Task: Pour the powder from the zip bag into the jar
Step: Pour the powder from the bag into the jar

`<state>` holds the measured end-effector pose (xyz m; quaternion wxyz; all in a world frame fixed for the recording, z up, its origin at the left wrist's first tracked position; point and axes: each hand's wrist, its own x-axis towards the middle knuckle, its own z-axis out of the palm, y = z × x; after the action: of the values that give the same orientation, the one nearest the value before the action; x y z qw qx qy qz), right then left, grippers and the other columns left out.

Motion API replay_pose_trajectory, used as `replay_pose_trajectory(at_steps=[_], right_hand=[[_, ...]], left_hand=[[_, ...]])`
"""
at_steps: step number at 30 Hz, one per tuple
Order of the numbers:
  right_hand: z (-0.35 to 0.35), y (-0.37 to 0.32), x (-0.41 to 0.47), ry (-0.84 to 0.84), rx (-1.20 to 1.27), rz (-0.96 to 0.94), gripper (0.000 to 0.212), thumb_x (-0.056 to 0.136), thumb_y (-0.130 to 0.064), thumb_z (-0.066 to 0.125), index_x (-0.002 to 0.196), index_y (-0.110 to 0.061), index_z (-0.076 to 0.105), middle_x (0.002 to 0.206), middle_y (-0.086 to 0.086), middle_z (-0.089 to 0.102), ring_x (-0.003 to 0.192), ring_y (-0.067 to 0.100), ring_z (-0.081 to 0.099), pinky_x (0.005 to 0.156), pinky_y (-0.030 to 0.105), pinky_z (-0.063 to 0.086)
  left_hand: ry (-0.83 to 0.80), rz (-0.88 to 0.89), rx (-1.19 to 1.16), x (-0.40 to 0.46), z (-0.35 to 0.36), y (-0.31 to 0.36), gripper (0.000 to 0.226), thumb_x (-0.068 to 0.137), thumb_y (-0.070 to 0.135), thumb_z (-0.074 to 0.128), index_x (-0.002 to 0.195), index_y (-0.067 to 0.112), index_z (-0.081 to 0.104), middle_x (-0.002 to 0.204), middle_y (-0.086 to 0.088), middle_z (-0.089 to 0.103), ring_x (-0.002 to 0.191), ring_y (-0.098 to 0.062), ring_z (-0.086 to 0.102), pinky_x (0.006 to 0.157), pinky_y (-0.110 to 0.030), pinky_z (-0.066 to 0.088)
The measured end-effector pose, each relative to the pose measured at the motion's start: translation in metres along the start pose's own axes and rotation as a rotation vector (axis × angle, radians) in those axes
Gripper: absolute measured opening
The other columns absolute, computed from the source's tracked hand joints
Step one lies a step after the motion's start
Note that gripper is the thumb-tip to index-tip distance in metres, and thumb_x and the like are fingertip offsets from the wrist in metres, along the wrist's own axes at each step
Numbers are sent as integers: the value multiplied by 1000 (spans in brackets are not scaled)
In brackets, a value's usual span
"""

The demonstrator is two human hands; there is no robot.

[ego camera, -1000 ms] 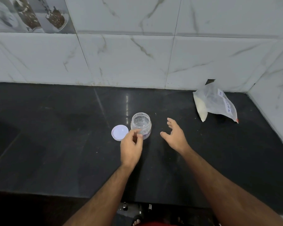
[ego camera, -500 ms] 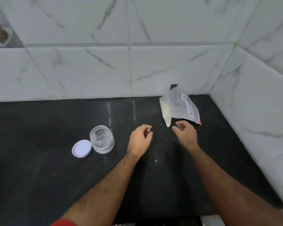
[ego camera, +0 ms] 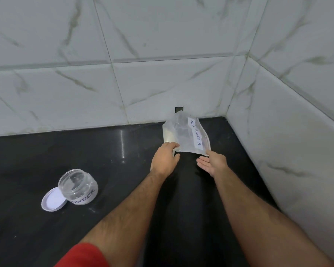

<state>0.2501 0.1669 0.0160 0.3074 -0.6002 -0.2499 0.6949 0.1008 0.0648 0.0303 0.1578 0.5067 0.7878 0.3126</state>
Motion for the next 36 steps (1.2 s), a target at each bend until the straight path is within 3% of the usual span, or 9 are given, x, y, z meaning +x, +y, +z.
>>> replay_pose_trajectory(at_steps=[7, 12, 17, 19, 24, 27, 30, 33, 36], right_hand=[[15, -15, 8, 46, 188, -38, 34, 94, -7, 67, 126, 3, 61, 119, 21, 70, 90, 27, 71, 81, 40, 58], [27, -36, 1, 28, 209, -78, 36, 88, -9, 73, 123, -4, 62, 97, 9, 72, 87, 21, 70, 92, 42, 55], [42, -54, -14, -19, -52, -376, 27, 93, -11, 61, 119, -13, 67, 93, 6, 71, 73, 13, 62, 62, 26, 53], [48, -59, -26, -56, -154, -507, 22, 94, -9, 58, 112, -16, 68, 86, 4, 68, 69, 12, 60, 57, 24, 50], [67, -57, -52, -143, -455, -782, 21, 91, -14, 57, 82, 2, 67, 73, 18, 65, 64, 18, 56, 59, 34, 47], [78, -51, -68, -211, -606, -943, 35, 92, -17, 56, 60, -8, 48, 56, 4, 42, 57, 14, 41, 56, 32, 32], [87, -40, -84, -227, -711, -1092, 35, 91, -13, 54, 61, 2, 46, 54, 3, 36, 54, 11, 31, 55, 33, 26], [88, -23, -97, -204, -768, -1164, 33, 93, -14, 55, 66, 3, 56, 59, 13, 50, 56, 16, 40, 56, 38, 35], [83, -4, -116, -202, -838, -1199, 30, 98, -18, 56, 71, -6, 61, 65, 3, 55, 61, 15, 50, 56, 31, 40]], left_hand=[[15, -14, 6, 14, 3, 12, 39, 96, 22, 61, 135, 20, 59, 136, 0, 61, 112, -15, 63, 100, -33, 52], [77, -40, -59, 23, -7, 21, 35, 97, 25, 60, 132, 20, 61, 132, 2, 64, 110, -14, 64, 97, -30, 51], [157, -64, -165, 34, -29, 33, 30, 95, 28, 60, 123, 18, 66, 117, 4, 69, 97, -12, 66, 90, -32, 55], [202, -73, -224, 39, -40, 38, 28, 94, 29, 60, 117, 17, 69, 108, 6, 70, 92, -12, 66, 85, -28, 52], [293, -130, -389, 50, -70, 43, 19, 93, 33, 60, 97, 18, 70, 93, 7, 71, 89, -13, 69, 78, -27, 52], [331, -192, -450, 52, -89, 41, 21, 94, 39, 56, 83, 23, 64, 85, 4, 73, 84, -20, 73, 75, -37, 58], [355, -297, -544, 49, -110, 35, 30, 96, 43, 55, 80, 18, 63, 85, -1, 74, 74, -19, 73, 66, -36, 58], [352, -415, -678, 41, -124, 22, 41, 93, 52, 60, 87, 11, 63, 86, -2, 71, 70, -19, 71, 59, -31, 53], [333, -473, -745, 31, -134, 6, 50, 87, 61, 63, 91, 10, 63, 87, -5, 71, 69, -19, 68, 59, -30, 52]])
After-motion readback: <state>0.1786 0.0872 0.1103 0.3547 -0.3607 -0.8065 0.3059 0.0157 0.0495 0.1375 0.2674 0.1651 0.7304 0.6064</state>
